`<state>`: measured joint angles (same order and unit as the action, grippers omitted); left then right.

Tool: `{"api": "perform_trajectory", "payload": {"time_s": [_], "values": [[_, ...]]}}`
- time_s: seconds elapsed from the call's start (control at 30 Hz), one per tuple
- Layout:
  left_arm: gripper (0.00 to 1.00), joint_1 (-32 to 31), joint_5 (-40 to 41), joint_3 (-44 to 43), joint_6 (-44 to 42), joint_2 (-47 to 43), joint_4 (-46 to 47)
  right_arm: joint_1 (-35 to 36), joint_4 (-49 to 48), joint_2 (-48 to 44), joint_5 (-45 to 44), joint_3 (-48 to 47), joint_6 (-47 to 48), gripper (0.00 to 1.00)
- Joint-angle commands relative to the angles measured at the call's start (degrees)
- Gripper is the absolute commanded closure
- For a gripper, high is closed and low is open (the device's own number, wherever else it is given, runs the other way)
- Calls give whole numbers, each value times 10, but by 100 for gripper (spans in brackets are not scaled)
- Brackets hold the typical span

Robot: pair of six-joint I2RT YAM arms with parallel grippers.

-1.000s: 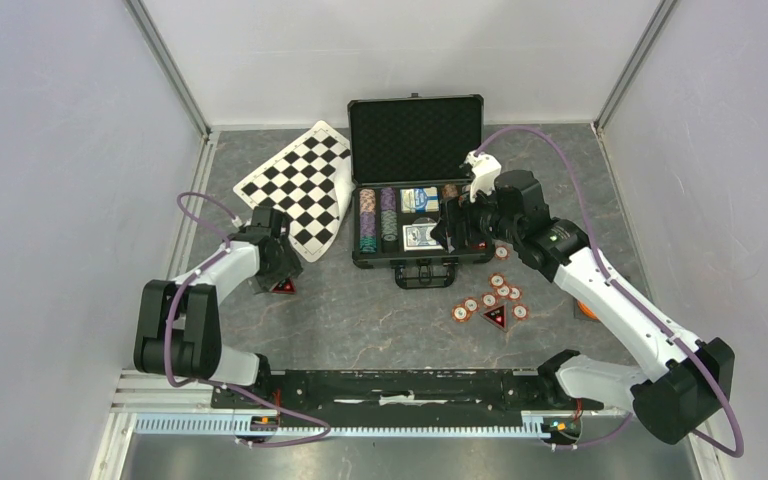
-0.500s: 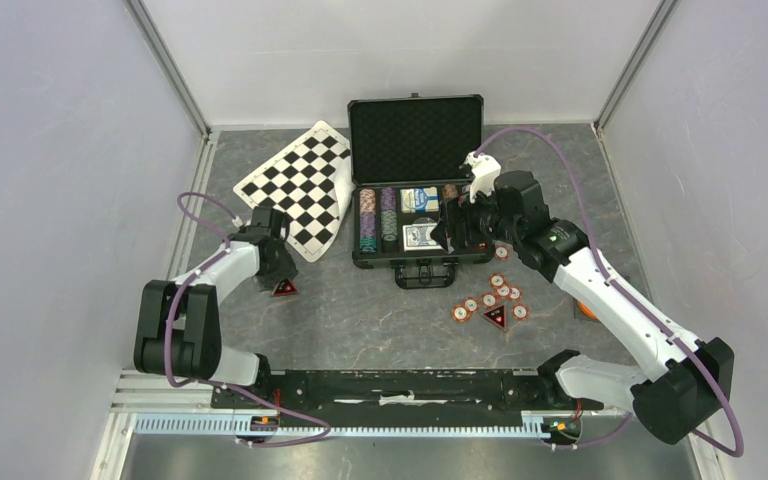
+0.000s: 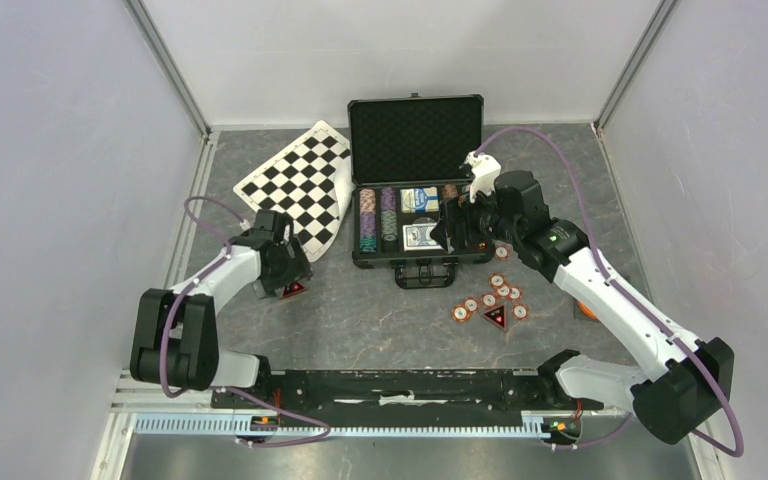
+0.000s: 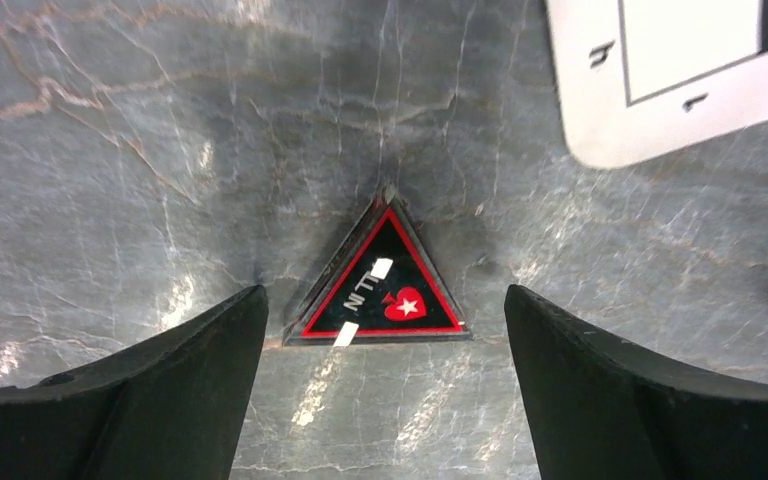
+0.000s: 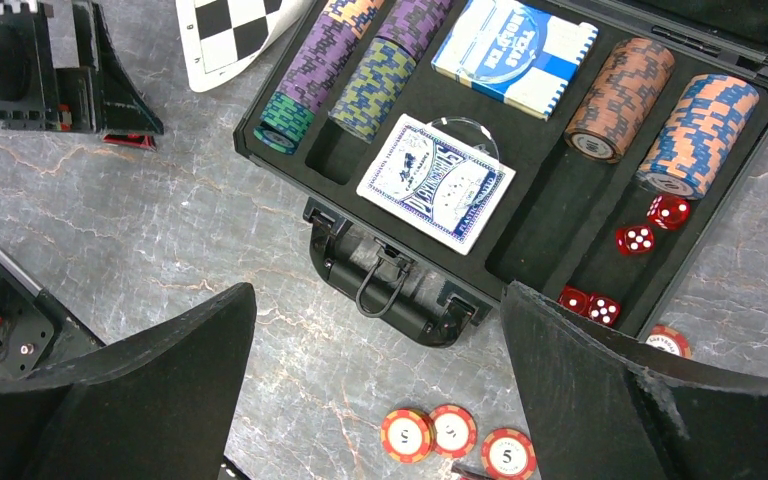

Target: Pack up texas hold em set

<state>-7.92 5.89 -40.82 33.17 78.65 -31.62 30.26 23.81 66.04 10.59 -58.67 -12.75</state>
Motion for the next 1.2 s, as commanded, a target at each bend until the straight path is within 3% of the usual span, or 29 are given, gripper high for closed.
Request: {"api": "perform_trajectory", "payload": {"time_s": [0.0, 0.47, 0.8, 0.97, 1.17], "values": [[5, -16, 1, 21, 33, -1, -7, -2, -19, -10, 8, -6, -3, 2], [13, -57, 23, 20, 45, 42, -25, -1, -21, -7, 17, -4, -2, 2], [6, -78, 25, 5, 38, 60, -42, -1, -23, -11, 20, 0, -3, 2], [10, -79, 24, 8, 38, 54, -42, -1, -23, -13, 20, 1, -2, 2], [23, -81, 22, 7, 37, 53, -42, -2, -23, -14, 21, 2, -2, 2]]}}
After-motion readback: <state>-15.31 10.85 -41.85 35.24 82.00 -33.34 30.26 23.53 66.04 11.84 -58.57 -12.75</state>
